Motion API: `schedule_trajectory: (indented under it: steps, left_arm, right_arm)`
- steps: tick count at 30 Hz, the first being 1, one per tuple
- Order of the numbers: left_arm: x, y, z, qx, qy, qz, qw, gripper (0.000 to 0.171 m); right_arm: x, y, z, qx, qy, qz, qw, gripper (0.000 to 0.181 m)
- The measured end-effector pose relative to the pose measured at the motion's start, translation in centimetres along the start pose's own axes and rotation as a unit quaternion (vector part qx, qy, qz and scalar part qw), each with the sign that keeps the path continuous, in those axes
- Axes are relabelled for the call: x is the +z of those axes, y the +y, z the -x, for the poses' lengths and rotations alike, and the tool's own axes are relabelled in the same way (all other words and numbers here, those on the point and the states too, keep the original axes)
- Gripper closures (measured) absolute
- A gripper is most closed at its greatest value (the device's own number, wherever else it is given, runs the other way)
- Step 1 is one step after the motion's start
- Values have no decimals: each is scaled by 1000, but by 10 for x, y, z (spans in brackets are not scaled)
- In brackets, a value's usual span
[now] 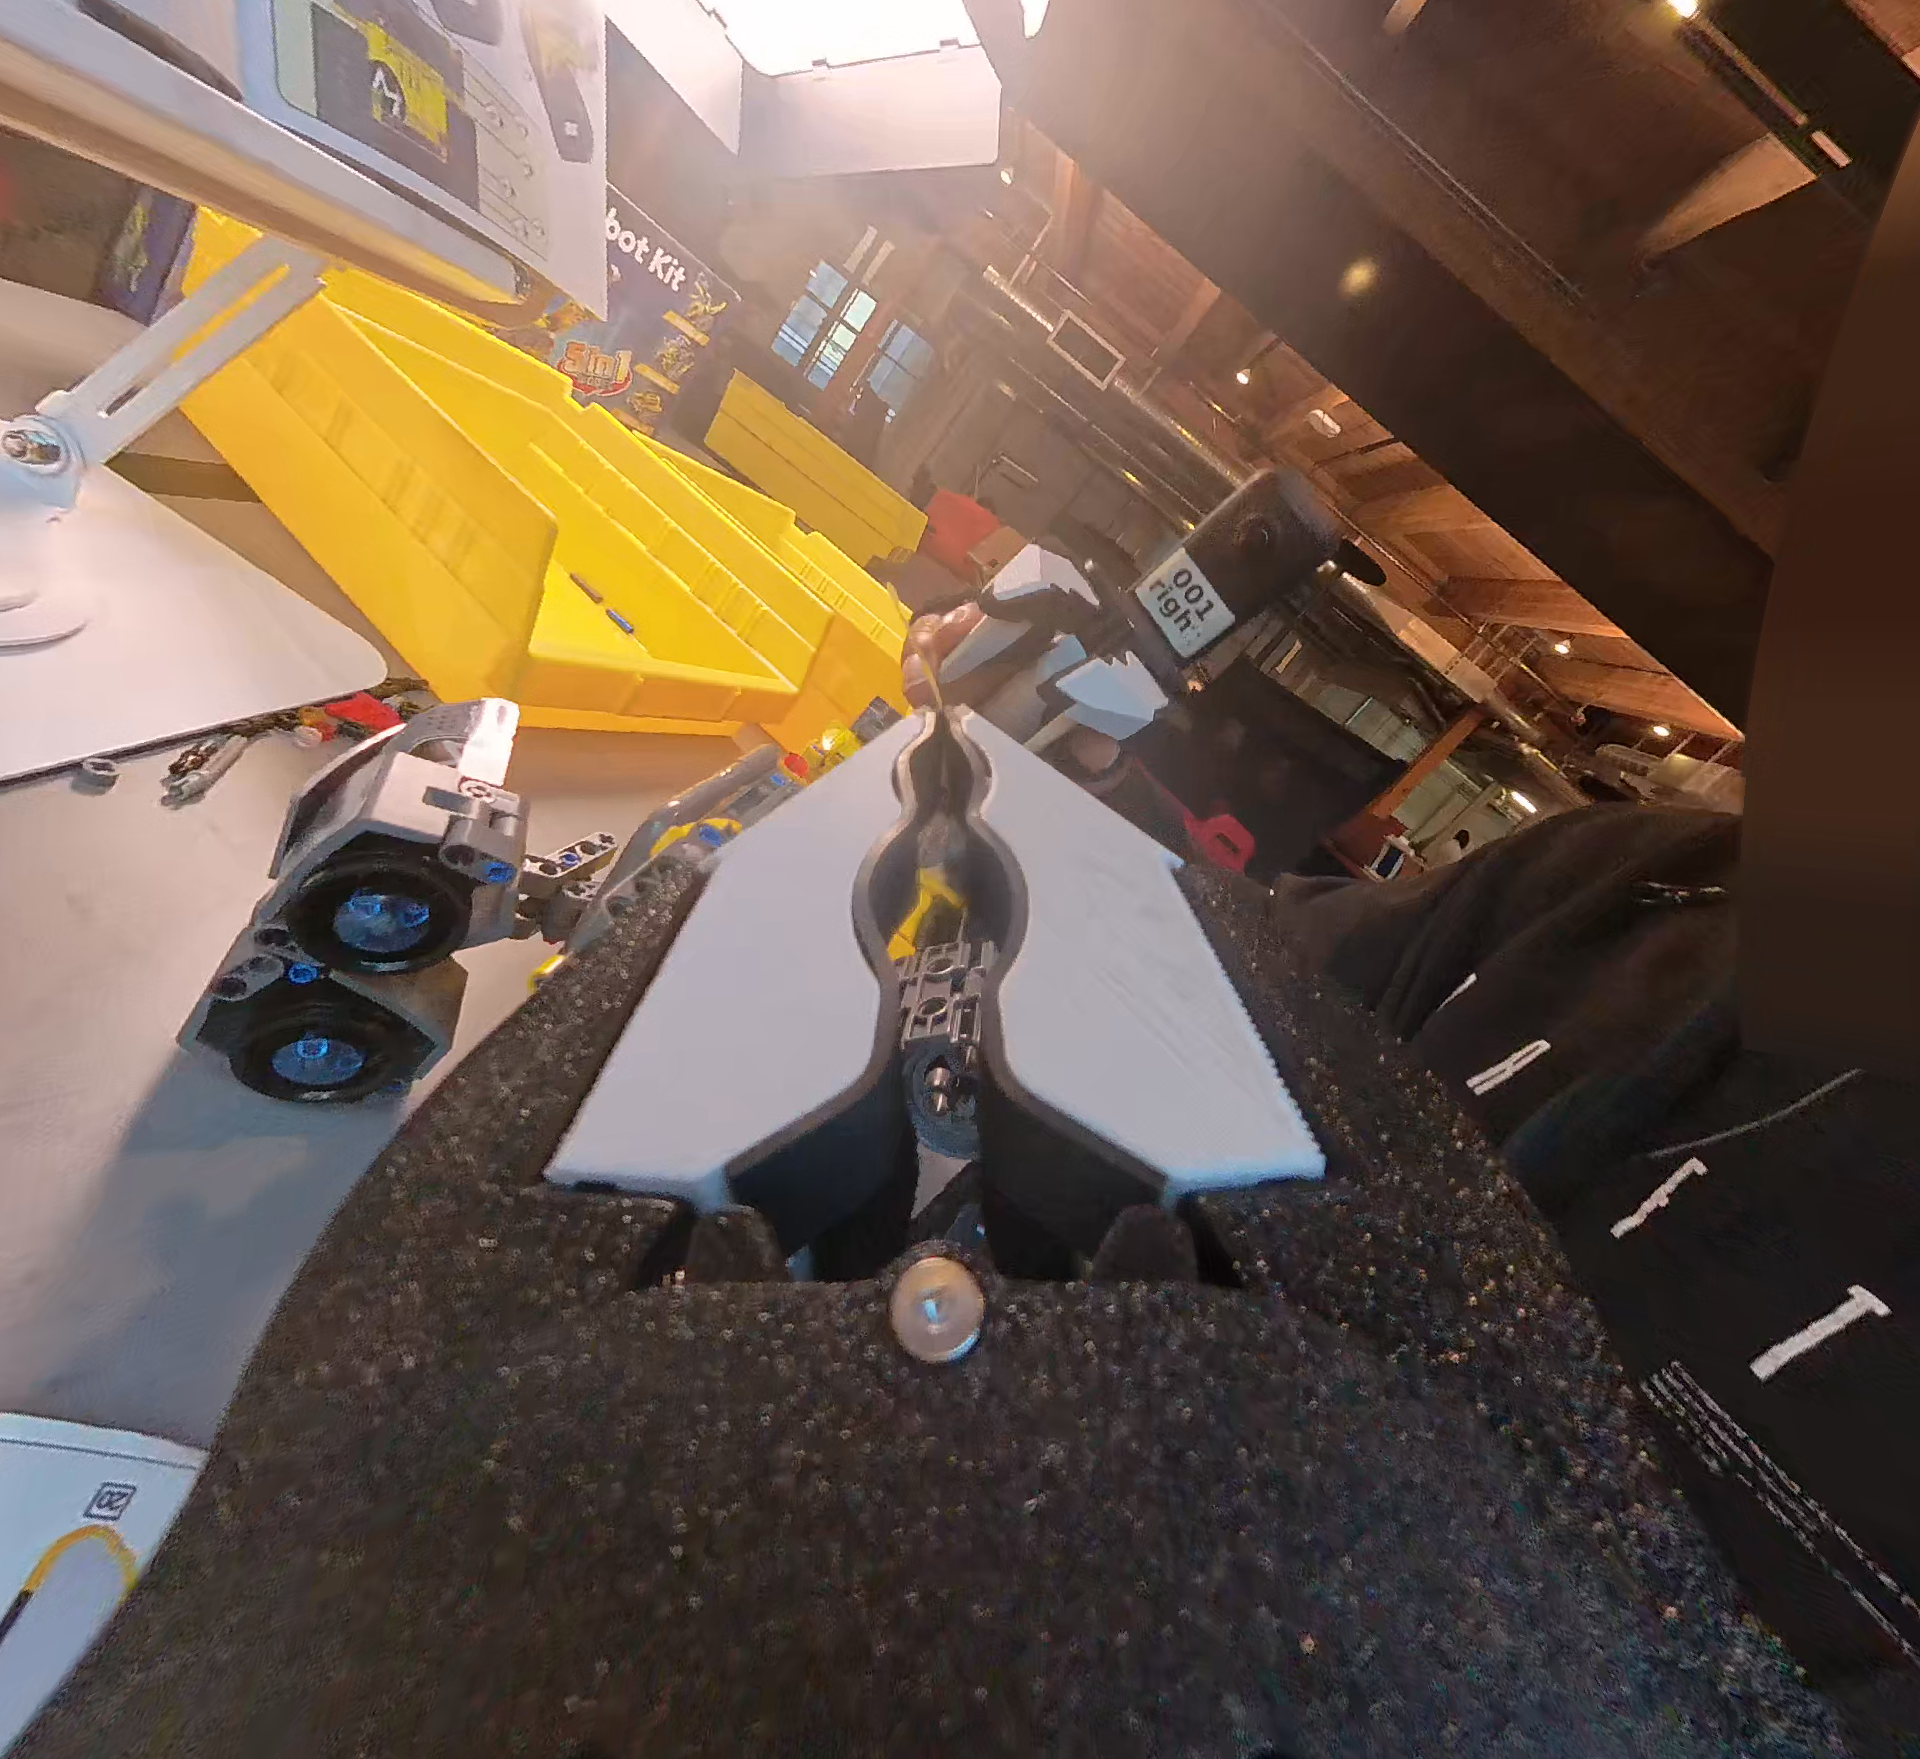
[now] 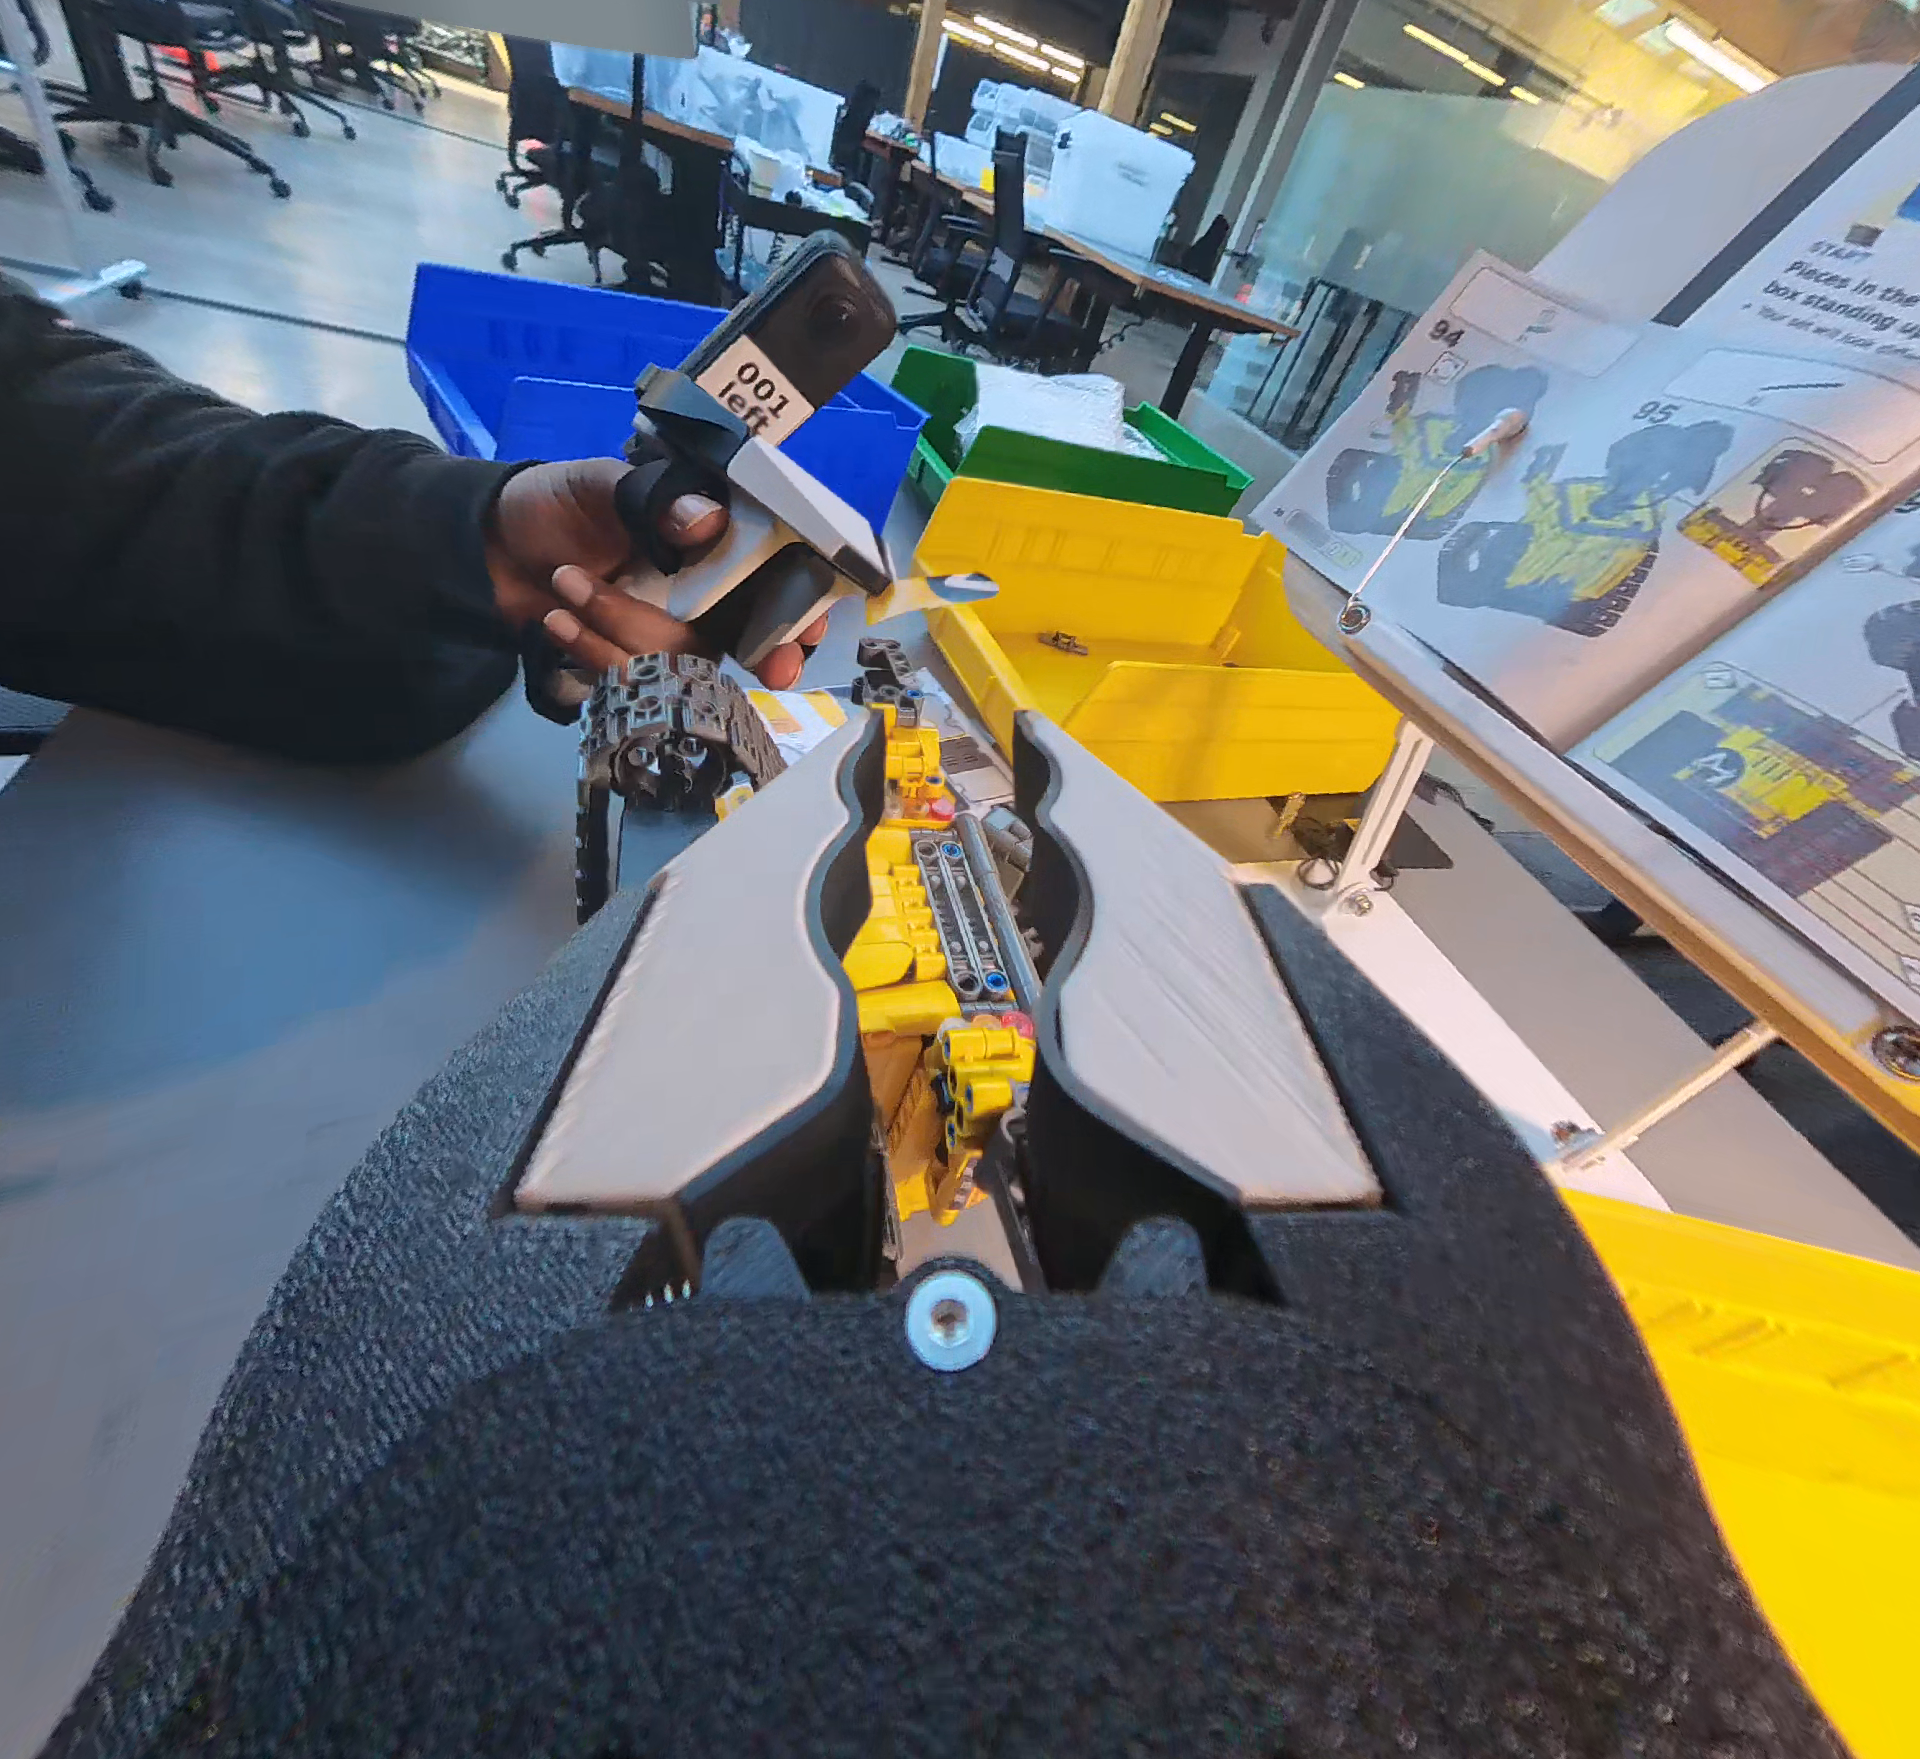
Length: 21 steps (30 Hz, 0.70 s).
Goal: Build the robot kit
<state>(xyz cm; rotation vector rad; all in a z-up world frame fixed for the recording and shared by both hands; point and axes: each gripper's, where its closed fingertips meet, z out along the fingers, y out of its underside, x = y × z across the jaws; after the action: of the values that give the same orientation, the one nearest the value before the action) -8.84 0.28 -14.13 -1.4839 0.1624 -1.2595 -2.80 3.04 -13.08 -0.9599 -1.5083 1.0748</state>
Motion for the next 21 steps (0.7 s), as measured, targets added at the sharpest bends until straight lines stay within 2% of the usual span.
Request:
schedule_trajectory:
  steps: [3,8,14,21]
  left_arm:
    - [3,-1,-5,11,9,31,999,171]
    - [16,5,-19,90,21,159,983,171]
    - [30,10,-28,225,15,301,927,171]
    - [44,19,-24,279,29,384,880,171]
  right_arm:
    - [6,-8,5,7,-52,27,998,157]
    - [26,-21,3,0,-104,61,993,157]
    - [27,-22,7,33,-154,60,986,158]
    - [11,-12,14,30,-179,84,980,163]
